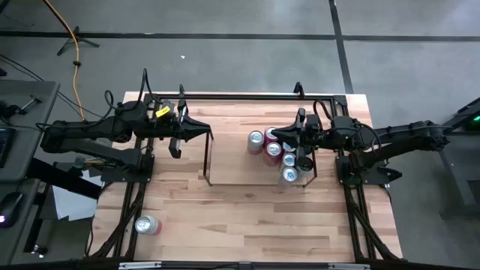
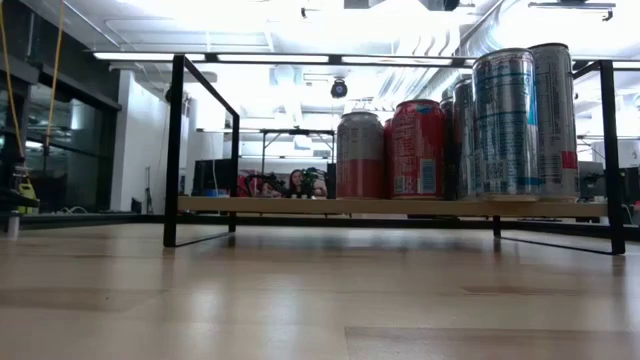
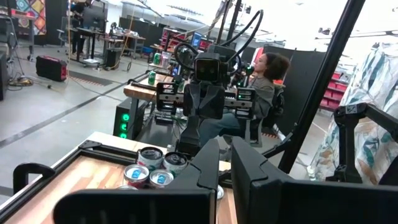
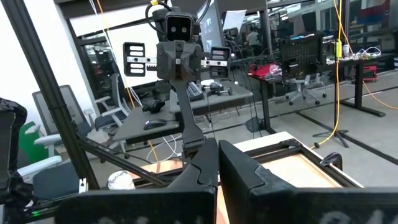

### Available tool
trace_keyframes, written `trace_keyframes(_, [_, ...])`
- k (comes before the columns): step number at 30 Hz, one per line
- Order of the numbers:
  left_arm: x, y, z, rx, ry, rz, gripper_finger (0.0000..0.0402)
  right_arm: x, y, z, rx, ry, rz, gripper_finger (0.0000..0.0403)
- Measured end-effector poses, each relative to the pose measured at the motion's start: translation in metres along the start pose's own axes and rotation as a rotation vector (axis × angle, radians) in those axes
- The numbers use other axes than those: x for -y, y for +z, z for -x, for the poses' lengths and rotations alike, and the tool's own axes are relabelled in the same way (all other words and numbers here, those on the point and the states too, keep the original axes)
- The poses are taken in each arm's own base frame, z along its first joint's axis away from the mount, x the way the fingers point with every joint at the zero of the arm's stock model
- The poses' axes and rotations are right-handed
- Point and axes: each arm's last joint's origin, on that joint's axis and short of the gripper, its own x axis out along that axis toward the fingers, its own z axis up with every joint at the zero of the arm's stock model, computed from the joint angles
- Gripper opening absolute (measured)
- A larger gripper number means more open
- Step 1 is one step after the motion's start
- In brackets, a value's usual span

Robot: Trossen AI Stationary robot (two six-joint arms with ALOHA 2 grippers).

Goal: Place canned beverage on shelf
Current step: Put the white pink soda can on the shelf aligned with the other white pink soda can

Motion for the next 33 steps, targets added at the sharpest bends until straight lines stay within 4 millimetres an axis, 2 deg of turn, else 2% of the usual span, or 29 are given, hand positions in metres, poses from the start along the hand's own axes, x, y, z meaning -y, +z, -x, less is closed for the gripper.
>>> trace_keyframes(27, [0.0,0.0,0.0,0.0,0.001,-0.001,0.0001,0.0004,-0.0013,0.0,-0.013,-0.008,-0.005,0.0])
trace_keyframes(33, [-0.0017,0.0004,0.0001,0.013,0.058,-0.032,0.0034,0.0005,-0.0024,-0.0001,-0.023,-0.009,-0.002,0.0])
